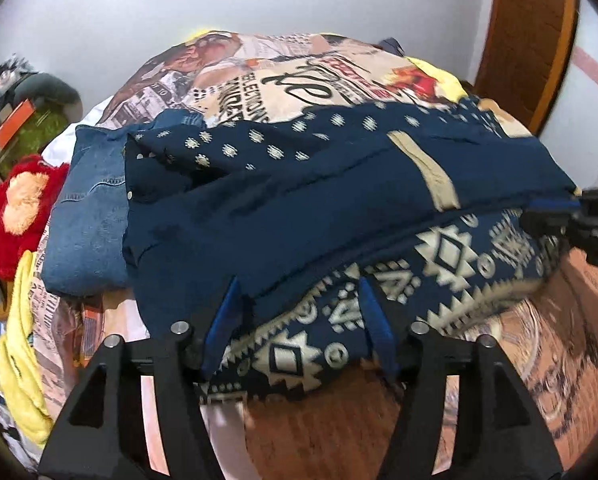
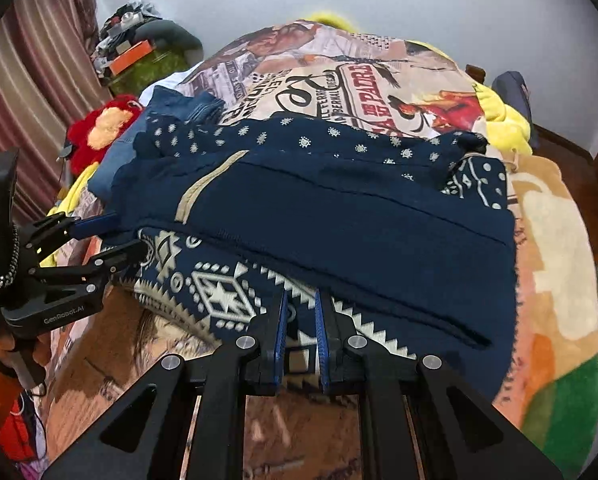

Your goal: Fold large clothes

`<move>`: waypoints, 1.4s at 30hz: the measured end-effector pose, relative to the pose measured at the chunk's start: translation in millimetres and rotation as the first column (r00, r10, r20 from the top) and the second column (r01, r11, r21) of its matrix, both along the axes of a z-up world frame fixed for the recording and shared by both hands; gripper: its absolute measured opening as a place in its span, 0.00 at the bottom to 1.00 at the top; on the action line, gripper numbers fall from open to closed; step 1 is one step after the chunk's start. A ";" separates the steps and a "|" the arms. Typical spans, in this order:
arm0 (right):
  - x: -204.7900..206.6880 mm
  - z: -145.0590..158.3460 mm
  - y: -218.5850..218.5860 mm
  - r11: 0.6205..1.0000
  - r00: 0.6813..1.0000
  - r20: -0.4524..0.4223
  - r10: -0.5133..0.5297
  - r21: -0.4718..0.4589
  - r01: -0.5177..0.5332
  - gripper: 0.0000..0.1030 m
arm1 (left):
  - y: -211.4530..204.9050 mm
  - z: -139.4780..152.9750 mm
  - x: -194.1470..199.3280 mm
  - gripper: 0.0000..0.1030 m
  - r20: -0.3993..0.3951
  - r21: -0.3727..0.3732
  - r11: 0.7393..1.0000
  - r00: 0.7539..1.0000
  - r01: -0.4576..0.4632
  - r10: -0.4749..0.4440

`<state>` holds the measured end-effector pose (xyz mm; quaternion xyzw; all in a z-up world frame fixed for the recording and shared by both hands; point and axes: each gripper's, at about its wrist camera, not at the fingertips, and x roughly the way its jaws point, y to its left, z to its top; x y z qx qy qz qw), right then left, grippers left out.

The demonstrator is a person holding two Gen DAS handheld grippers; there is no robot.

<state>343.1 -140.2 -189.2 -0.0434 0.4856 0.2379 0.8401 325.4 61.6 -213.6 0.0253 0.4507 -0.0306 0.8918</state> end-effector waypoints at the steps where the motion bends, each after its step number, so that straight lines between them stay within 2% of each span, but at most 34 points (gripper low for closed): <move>1: 5.2 -2.3 0.5 1.000 1.000 -0.007 -0.008 0.012 0.008 0.09 | 2.5 -1.7 2.7 0.62 0.005 -0.001 1.000 1.000 -0.005 0.005; 4: 18.5 -3.5 1.7 0.999 1.000 -0.006 -0.023 0.034 0.024 0.09 | 11.0 -6.8 15.6 0.62 0.016 0.025 0.999 0.999 -0.035 0.035; 7: 32.2 -1.9 4.1 0.999 0.999 0.007 -0.033 0.036 0.033 0.09 | 25.8 -12.5 33.6 0.62 0.017 0.090 0.991 0.995 -0.095 0.094; 12: 55.8 7.6 8.9 0.999 0.998 0.052 -0.032 0.033 0.031 0.08 | 48.5 3.6 60.9 0.62 0.058 0.082 0.987 0.989 -0.141 0.136; 16: 84.0 17.7 13.6 0.998 0.991 0.120 -0.056 -0.007 0.057 0.09 | 50.9 30.3 89.0 0.62 0.114 0.114 0.985 0.986 -0.132 0.119; 21: 125.1 24.4 11.8 0.990 0.981 0.148 -0.128 -0.033 0.135 0.09 | 47.8 44.9 122.2 0.62 0.101 0.168 0.982 0.992 -0.086 0.070; 25: 148.9 22.9 6.7 0.983 0.977 0.135 -0.167 -0.046 0.175 0.09 | 50.5 50.1 140.9 0.62 0.038 0.122 0.992 0.999 -0.037 0.032; 28: 151.8 27.5 2.4 0.983 0.976 0.122 -0.179 -0.018 0.182 0.09 | 58.8 59.9 148.7 0.62 0.000 0.029 0.999 1.000 -0.022 0.022; 30: 147.8 35.0 1.9 0.986 0.977 0.135 -0.167 0.003 0.169 0.09 | 65.8 71.1 151.2 0.62 0.006 -0.009 0.999 1.000 -0.031 0.031; 36: 125.1 73.4 7.3 0.994 0.970 0.217 -0.111 0.018 0.110 0.09 | 85.2 110.8 147.5 0.62 0.095 0.007 0.994 0.989 -0.113 0.112; 39: 110.4 87.0 9.1 0.997 0.974 0.213 -0.071 0.045 0.063 0.09 | 88.9 121.5 135.9 0.62 0.110 -0.001 0.995 0.989 -0.096 0.096; 42: 93.3 86.8 10.9 0.998 0.984 0.177 -0.025 0.054 0.016 0.09 | 83.2 116.2 112.9 0.66 0.099 -0.021 0.999 0.994 -0.043 0.045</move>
